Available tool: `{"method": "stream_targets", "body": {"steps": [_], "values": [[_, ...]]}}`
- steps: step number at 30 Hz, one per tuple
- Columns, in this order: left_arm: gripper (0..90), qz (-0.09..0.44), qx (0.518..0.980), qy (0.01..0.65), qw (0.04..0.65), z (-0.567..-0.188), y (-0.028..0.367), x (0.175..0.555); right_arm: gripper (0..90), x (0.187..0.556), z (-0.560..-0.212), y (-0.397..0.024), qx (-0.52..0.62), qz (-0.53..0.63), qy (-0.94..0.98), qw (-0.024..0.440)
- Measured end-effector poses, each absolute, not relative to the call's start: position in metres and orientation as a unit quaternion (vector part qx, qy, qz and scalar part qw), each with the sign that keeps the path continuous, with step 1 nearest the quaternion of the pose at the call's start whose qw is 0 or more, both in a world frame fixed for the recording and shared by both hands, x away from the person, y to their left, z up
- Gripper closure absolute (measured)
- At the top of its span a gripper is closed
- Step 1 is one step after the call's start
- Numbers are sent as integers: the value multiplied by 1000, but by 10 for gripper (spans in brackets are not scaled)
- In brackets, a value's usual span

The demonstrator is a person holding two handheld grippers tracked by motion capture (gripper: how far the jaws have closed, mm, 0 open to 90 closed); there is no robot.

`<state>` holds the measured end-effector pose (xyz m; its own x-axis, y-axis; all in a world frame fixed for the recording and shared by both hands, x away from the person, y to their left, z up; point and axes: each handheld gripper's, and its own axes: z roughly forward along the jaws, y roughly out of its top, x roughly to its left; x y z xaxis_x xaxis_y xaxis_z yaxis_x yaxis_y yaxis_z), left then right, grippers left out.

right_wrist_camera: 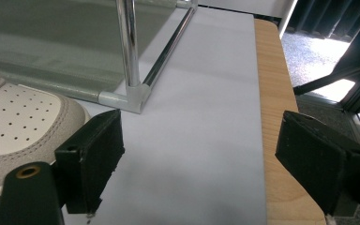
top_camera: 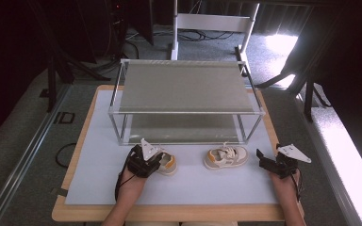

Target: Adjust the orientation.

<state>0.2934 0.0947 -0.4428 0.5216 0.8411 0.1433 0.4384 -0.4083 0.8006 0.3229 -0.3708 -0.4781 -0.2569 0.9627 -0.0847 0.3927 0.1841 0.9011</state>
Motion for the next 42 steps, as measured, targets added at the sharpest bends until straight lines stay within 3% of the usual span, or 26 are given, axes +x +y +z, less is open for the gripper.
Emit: {"method": "stream_targets", "body": {"steps": [4,10,14,19,21,24,26,29,42], "values": [[855,296,789,382,380,-432,105,291,148,323,-478,-371,497,404,682,354],[857,280,805,323,412,-426,126,294,148,323,-478,-371,496,403,683,354],[855,249,841,241,415,-435,130,281,148,323,-478,-371,498,403,682,353],[848,217,844,248,423,-437,141,274,148,323,-478,-371,497,403,682,354],[822,222,838,272,418,-435,141,269,149,323,-478,-371,497,402,682,355],[587,239,826,316,401,-435,135,263,148,323,-478,-370,496,400,684,355],[525,234,815,348,400,-436,134,260,148,323,-478,-370,496,400,684,356],[525,221,809,382,388,-442,130,255,148,323,-478,-370,496,401,683,356],[466,258,781,441,358,-449,119,245,148,323,-478,-370,495,399,684,357]]}}
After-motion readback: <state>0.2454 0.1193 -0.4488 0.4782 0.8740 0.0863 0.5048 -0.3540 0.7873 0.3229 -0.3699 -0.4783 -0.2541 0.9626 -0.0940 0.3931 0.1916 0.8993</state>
